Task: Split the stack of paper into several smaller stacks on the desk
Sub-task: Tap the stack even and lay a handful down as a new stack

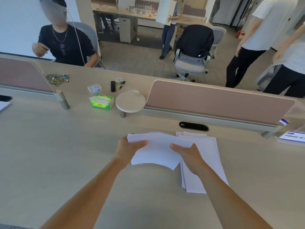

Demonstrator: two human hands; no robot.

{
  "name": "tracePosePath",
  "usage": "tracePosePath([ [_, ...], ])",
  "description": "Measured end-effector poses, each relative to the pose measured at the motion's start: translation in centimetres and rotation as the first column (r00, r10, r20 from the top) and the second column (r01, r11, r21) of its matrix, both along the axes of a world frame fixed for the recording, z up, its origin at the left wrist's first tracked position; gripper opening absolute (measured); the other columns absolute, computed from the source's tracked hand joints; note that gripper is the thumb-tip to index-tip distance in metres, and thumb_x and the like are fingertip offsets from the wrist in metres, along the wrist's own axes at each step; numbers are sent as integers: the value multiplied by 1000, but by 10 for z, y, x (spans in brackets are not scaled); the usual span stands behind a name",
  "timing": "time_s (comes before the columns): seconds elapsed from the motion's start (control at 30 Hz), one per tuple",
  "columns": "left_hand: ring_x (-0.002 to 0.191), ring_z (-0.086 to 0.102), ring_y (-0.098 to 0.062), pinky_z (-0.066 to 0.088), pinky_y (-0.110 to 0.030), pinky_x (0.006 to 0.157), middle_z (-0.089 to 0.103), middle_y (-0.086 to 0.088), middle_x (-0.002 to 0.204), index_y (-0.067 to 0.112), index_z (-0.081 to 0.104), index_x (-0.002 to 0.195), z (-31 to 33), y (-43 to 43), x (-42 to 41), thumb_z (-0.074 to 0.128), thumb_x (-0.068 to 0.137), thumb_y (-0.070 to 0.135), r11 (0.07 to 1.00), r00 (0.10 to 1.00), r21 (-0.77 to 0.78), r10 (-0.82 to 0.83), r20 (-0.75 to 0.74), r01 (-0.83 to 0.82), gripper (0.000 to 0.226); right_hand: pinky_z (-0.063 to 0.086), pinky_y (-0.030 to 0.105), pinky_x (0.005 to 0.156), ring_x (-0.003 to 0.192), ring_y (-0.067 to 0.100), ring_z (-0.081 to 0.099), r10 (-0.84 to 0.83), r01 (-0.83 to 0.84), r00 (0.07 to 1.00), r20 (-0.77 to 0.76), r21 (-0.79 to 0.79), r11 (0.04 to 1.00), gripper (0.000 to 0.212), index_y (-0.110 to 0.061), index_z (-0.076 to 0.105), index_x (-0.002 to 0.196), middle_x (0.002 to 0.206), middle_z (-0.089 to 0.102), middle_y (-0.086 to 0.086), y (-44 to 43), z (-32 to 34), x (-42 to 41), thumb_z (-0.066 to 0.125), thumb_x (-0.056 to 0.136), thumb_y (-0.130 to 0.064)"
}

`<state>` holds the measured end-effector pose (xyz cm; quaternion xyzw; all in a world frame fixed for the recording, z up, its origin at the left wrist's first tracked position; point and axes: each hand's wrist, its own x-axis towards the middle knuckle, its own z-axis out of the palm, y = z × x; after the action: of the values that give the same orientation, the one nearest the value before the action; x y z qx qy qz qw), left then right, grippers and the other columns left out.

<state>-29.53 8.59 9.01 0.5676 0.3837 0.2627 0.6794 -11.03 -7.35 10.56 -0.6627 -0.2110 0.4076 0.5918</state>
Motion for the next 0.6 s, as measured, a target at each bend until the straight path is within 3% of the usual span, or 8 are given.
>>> tracePosePath([
  [0.13,93,70,-22,54,-34,82,75,-3,100,14,71,104,-12,2,-7,87,62,20,992,992,20,-125,-10,125,45,56,32,80,95,23,74,92,-93,996,-23,-79,993,28,-9,74,107,102,77,8,-7,-9,5,79,81,-12],
  [0.23,104,71,-28,55,-46,94,76,-8,106,12,74,108,-23,1,-8,83,64,24,988,988,-32,-154,-8,154,46,55,32,79,96,23,72,64,-67,997,-45,-80,995,28,-9,73,109,103,77,8,-10,-18,7,77,82,-13],
  [0.43,101,71,-36,53,-54,94,76,-14,104,10,75,102,-21,-5,2,86,54,38,989,996,-120,-84,10,85,57,55,22,65,80,12,75,39,-41,998,-44,-38,998,13,-14,75,98,89,78,1,-3,-17,9,74,85,-12],
  [0.53,100,71,-35,55,-49,91,75,-16,107,6,73,107,-18,2,0,86,56,34,985,990,-101,-133,45,137,59,56,24,68,82,13,75,53,-54,997,-52,-21,998,15,-13,75,99,90,78,2,0,-15,13,75,84,-11],
  [0.6,93,71,-29,55,-41,82,75,-10,101,6,72,104,-22,5,-1,86,54,34,986,988,-65,-156,1,155,59,55,30,76,93,22,73,79,-81,993,-85,-32,996,26,-10,74,105,99,77,8,2,-18,15,80,79,-14],
])
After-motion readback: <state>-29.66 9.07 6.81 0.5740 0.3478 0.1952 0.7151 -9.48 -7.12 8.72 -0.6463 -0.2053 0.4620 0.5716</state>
